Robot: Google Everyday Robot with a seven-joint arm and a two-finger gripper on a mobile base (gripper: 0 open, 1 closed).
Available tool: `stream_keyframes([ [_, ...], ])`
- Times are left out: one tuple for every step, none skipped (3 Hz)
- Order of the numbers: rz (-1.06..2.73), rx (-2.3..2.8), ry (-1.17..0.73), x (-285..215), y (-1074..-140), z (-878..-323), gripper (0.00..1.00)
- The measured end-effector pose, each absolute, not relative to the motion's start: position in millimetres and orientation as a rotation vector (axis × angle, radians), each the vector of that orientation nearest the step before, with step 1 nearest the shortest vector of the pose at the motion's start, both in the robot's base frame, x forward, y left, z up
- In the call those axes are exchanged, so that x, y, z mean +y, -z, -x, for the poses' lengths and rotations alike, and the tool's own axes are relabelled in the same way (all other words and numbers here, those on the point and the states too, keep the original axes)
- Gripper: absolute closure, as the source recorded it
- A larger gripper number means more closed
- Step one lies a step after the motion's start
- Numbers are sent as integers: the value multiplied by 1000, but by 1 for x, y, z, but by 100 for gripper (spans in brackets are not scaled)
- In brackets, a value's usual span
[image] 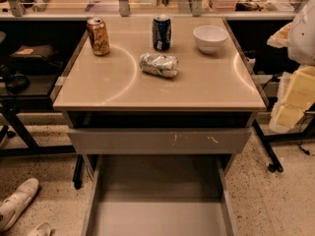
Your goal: Place 7up can into middle drawer
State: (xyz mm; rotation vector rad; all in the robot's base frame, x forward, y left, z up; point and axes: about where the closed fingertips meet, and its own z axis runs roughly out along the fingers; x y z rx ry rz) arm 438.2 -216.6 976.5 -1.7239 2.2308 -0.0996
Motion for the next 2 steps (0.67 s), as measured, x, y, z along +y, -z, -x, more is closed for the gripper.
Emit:
stream_keyframes([
  [1724,2231,100,-217,-977,-438,0],
  [1714,2208,89,-215,-976,-443,0],
])
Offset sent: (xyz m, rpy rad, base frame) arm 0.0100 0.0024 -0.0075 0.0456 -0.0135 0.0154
